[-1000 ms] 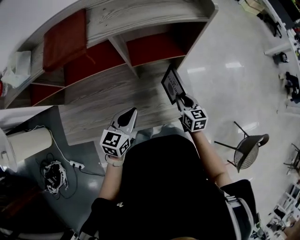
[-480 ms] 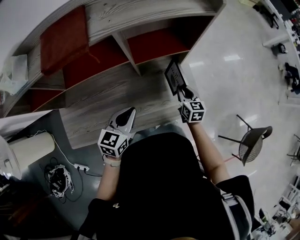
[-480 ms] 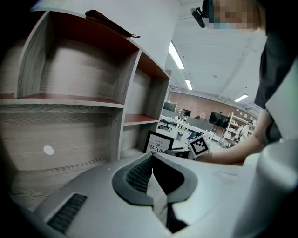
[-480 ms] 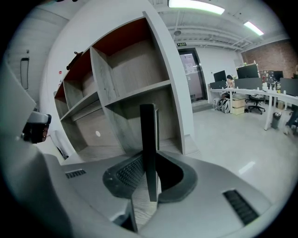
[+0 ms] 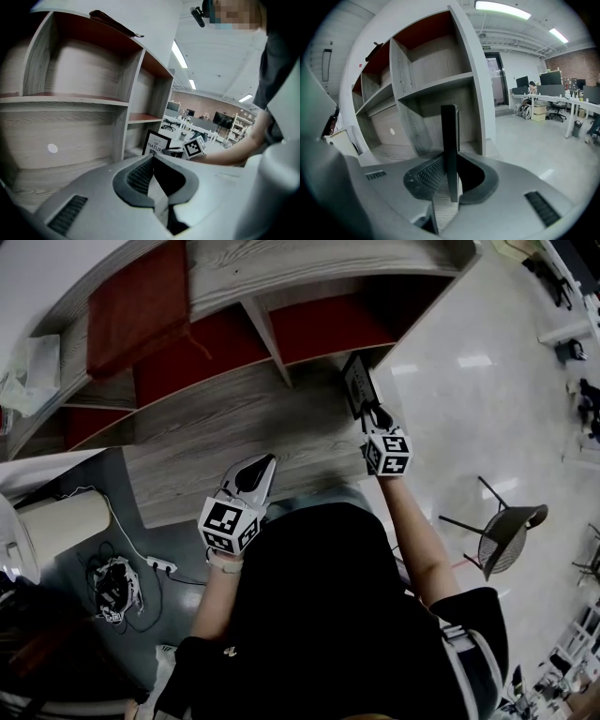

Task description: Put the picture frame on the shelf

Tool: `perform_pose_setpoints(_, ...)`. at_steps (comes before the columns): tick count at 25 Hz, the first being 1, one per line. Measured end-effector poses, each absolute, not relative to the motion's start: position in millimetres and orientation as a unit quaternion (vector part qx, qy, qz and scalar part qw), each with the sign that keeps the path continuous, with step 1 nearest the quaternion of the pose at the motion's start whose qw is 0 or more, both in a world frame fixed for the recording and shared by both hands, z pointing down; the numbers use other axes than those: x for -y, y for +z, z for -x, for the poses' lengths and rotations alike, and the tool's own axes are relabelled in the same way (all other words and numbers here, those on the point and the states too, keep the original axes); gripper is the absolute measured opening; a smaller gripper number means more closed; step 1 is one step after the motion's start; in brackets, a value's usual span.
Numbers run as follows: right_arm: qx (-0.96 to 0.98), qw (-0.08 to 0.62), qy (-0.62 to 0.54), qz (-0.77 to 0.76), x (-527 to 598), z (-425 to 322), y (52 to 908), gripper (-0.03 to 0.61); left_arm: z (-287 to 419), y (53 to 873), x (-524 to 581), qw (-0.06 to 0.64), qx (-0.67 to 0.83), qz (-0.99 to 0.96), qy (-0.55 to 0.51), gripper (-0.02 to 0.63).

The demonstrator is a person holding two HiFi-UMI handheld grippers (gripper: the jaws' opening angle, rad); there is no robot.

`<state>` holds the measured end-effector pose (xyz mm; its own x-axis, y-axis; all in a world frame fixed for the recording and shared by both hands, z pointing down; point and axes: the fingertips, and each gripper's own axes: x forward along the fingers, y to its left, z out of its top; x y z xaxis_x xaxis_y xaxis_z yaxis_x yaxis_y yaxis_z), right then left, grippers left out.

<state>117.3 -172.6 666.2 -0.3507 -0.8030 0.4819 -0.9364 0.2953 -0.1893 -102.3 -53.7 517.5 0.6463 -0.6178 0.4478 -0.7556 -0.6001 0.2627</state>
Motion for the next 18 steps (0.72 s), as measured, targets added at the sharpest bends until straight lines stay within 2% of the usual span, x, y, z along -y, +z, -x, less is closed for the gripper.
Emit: perform_pose_setpoints(18,0.785,0.168,0.201,-0.562,227.5,-127.4,679.9,0.061,105.4,521.0,51.3,0.235,0.451,-0.85,0.139,0.009)
